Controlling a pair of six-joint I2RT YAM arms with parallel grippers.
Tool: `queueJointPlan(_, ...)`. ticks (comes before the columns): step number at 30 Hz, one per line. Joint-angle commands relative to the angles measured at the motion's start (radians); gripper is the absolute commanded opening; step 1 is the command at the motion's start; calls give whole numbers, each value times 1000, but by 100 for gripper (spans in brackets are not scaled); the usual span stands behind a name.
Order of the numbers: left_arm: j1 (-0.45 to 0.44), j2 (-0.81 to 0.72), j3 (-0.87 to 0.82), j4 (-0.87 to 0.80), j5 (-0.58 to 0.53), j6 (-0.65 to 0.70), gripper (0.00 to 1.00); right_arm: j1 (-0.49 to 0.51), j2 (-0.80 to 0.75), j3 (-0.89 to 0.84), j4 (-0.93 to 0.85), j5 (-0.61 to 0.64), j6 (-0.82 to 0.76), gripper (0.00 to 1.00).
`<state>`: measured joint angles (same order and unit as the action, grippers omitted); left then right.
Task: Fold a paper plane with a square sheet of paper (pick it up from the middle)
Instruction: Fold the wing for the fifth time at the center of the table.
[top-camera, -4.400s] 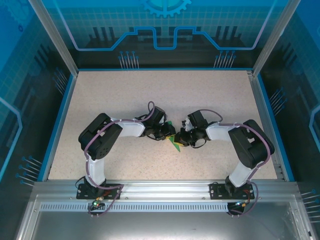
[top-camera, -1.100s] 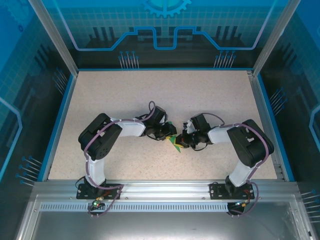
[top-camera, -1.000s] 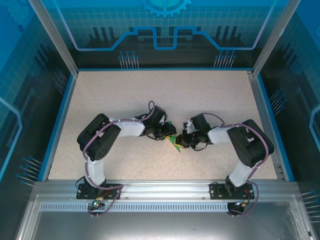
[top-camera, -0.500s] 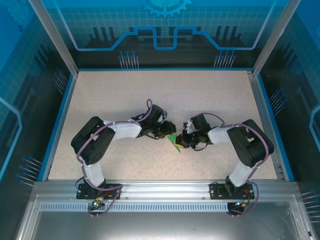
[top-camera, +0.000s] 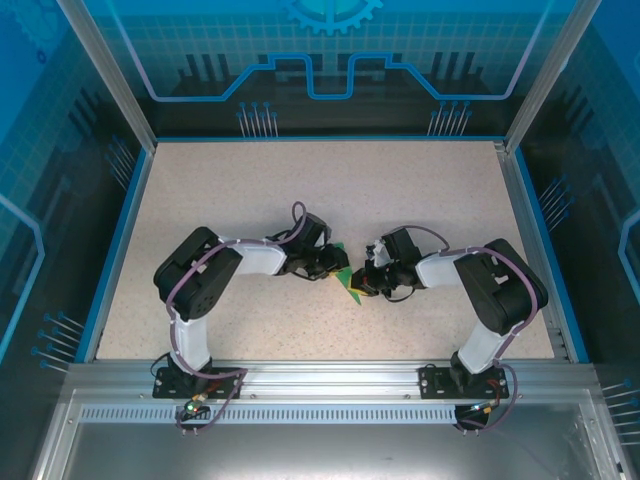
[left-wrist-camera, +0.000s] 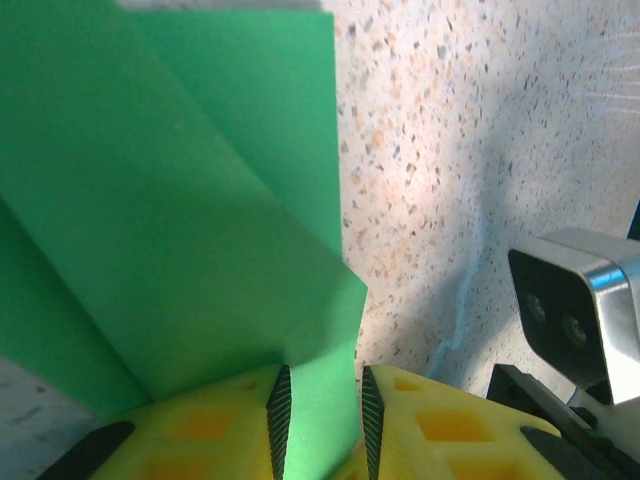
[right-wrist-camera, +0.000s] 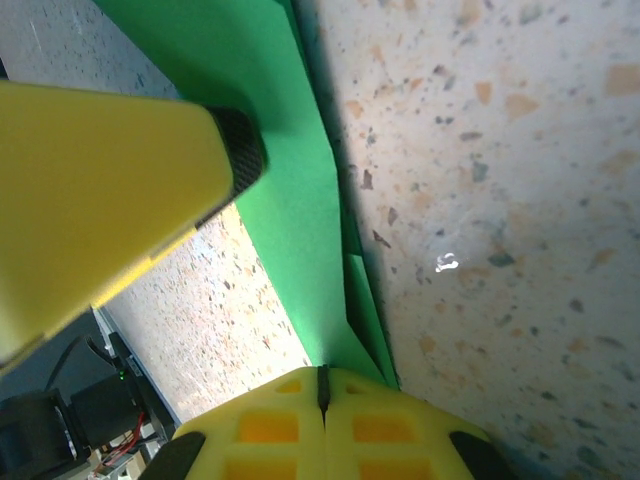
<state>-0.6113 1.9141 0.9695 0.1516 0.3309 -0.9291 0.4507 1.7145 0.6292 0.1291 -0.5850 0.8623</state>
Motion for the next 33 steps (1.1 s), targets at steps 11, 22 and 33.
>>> queueJointPlan(11, 107, 44, 62, -152, -85, 55, 30, -8, 55, -49, -174, 106, -47, 0)
queueJointPlan(22, 172, 66, 91, -204, -89, 71, 30, -7, 63, -45, -167, 79, -57, 0)
queueJointPlan(33, 222, 73, 146, -288, -107, 111, 31, -7, 71, -45, -157, 58, -69, 0)
